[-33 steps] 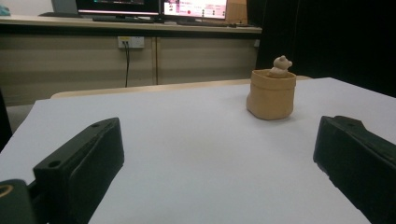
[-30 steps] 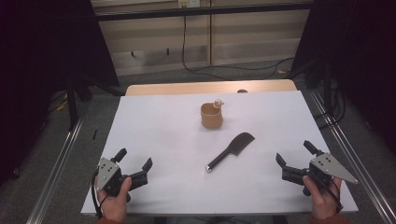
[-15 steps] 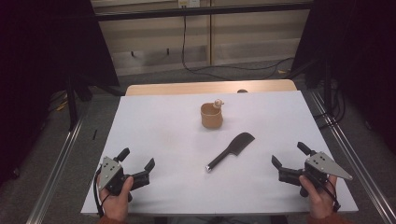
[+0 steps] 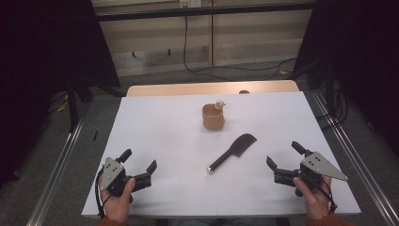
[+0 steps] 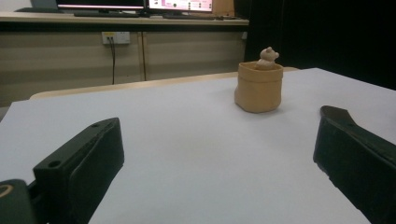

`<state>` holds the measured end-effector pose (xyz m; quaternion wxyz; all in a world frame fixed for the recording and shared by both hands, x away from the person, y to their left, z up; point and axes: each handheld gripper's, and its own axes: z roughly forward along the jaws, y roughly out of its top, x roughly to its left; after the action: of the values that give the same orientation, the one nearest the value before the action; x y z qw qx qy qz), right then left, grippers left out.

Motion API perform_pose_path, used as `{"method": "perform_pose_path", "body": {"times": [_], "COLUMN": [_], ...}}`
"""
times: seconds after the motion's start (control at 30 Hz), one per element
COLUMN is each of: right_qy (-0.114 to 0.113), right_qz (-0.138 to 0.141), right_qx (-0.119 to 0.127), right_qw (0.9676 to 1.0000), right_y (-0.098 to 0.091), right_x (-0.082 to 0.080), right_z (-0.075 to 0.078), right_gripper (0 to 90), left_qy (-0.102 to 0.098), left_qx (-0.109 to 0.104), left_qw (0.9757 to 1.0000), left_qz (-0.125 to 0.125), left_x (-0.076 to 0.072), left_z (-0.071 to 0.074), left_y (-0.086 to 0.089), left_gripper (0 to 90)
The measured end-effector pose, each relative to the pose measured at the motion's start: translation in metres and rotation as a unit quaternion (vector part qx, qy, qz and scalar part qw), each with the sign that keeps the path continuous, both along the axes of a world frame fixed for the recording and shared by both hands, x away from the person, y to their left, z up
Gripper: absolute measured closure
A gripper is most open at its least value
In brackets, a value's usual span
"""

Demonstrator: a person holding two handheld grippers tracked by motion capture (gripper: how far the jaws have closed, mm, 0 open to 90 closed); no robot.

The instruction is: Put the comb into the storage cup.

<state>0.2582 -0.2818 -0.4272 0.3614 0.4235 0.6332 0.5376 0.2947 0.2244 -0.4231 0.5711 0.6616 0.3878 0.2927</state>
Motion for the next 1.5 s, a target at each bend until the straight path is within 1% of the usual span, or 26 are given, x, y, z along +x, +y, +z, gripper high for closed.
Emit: {"method": "perform_pose_path", "body": {"times": [0.03,0.07,0.1,0.2,0.27,0.3,0.33,0.37,0.4,0.43,0.47,0.5,0.53,0.57,0.63,0.67,0.7,0.73,0.83,0.93,1.07,1.17,1.2,1.33,1.43,1.5], "right_qy": [-0.003,-0.003,-0.001,0.001,-0.007,-0.007,-0.006,-0.007,-0.007,-0.005,-0.005,-0.004,-0.006,-0.007,-0.008,-0.008,-0.009,-0.009,-0.003,-0.002,-0.005,0.0,-0.001,0.0,0.001,-0.001], "right_qz": [0.008,0.008,0.011,0.014,0.024,0.024,0.026,0.035,0.035,0.042,0.042,0.05,0.054,0.054,0.065,0.065,0.073,0.073,0.083,0.087,0.095,0.098,0.1,0.103,0.108,0.111], "right_qx": [-0.002,-0.002,-0.002,-0.002,-0.003,-0.003,-0.002,-0.012,-0.012,-0.017,-0.017,-0.015,-0.016,-0.018,-0.017,-0.017,-0.018,-0.018,-0.018,-0.016,-0.014,-0.009,-0.008,-0.006,-0.01,-0.009], "right_qw": [1.0,1.0,0.9999,0.9999,0.9997,0.9997,0.9996,0.9993,0.9993,0.999,0.999,0.9986,0.9984,0.9983,0.9977,0.9977,0.9971,0.9971,0.9964,0.9961,0.9953,0.9951,0.995,0.9947,0.9941,0.9938], "right_y": [0.003,0.003,0.003,0.005,0.008,0.008,0.01,0.016,0.016,0.022,0.022,0.024,0.027,0.03,0.036,0.036,0.04,0.04,0.049,0.052,0.058,0.062,0.064,0.07,0.074,0.077], "right_x": [0.0,0.0,0.001,0.003,0.006,0.006,0.007,0.011,0.011,0.013,0.013,0.014,0.015,0.016,0.02,0.02,0.023,0.023,0.026,0.028,0.032,0.037,0.039,0.045,0.047,0.05], "right_z": [0.001,0.001,0.002,0.003,0.002,0.002,0.002,0.0,0.0,-0.002,-0.002,-0.002,-0.003,-0.003,-0.003,-0.003,-0.003,-0.003,-0.004,-0.004,-0.003,-0.004,-0.003,-0.002,-0.001,0.0], "right_gripper": [0.0,0.0,0.0,0.0,0.0,0.0,0.0,0.0,0.0,0.0,0.0,0.0,0.0,0.0,0.0,0.0,0.0,0.0,0.0,0.0,0.0,0.3,0.6,0.6,0.7,1.3], "left_qy": [-0.003,-0.008,-0.009,-0.008,-0.006,-0.006,-0.006,-0.006,-0.006,-0.006,-0.007,-0.008,-0.009,-0.008,-0.006,-0.007,-0.007,-0.009,-0.007,-0.008,-0.009,-0.008,-0.008,-0.008,-0.01,-0.01], "left_qx": [0.001,-0.003,0.001,-0.003,-0.001,0.0,-0.003,-0.003,-0.002,-0.001,-0.001,-0.001,0.008,0.012,0.009,0.006,0.006,0.008,0.006,0.004,0.007,0.008,0.011,0.004,0.007,0.004], "left_qw": [1.0,1.0,1.0,1.0,1.0,1.0,1.0,1.0,1.0,0.9999,0.9999,0.9999,0.9999,0.9999,0.9999,0.9999,0.9999,0.9999,0.9999,0.9999,0.9998,0.9998,0.9998,0.9998,0.9996,0.9996], "left_qz": [-0.001,-0.001,-0.003,-0.003,-0.004,-0.004,-0.005,-0.005,-0.007,-0.008,-0.007,-0.007,-0.008,-0.01,-0.01,-0.01,-0.01,-0.01,-0.011,-0.013,-0.018,-0.018,-0.017,-0.02,-0.025,-0.026], "left_x": [0.0,-0.001,-0.001,-0.001,-0.001,-0.001,-0.001,-0.001,-0.001,-0.001,-0.001,-0.001,-0.001,-0.001,-0.001,-0.001,-0.001,-0.001,-0.001,-0.001,-0.001,-0.001,0.0,0.0,0.0,0.0], "left_z": [0.001,0.002,0.003,0.002,0.001,0.001,0.001,0.001,0.001,0.001,0.002,0.002,0.002,0.001,0.001,0.001,0.001,0.001,0.001,0.001,0.001,0.001,0.001,0.001,0.002,0.002], "left_y": [0.001,0.001,0.001,0.0,0.001,0.001,0.0,0.0,0.0,0.0,-0.001,-0.001,-0.001,-0.001,-0.002,-0.002,-0.002,-0.002,-0.003,-0.003,-0.005,-0.005,-0.004,-0.005,-0.006,-0.006], "left_gripper": [1.9,1.9,1.9,1.9,1.9,1.9,1.9,1.9,1.9,1.9,1.9,1.9,1.9,1.9,1.9,1.9,1.9,1.9,1.9,1.9,1.9,1.9,1.9,1.9,1.9,1.9]}}
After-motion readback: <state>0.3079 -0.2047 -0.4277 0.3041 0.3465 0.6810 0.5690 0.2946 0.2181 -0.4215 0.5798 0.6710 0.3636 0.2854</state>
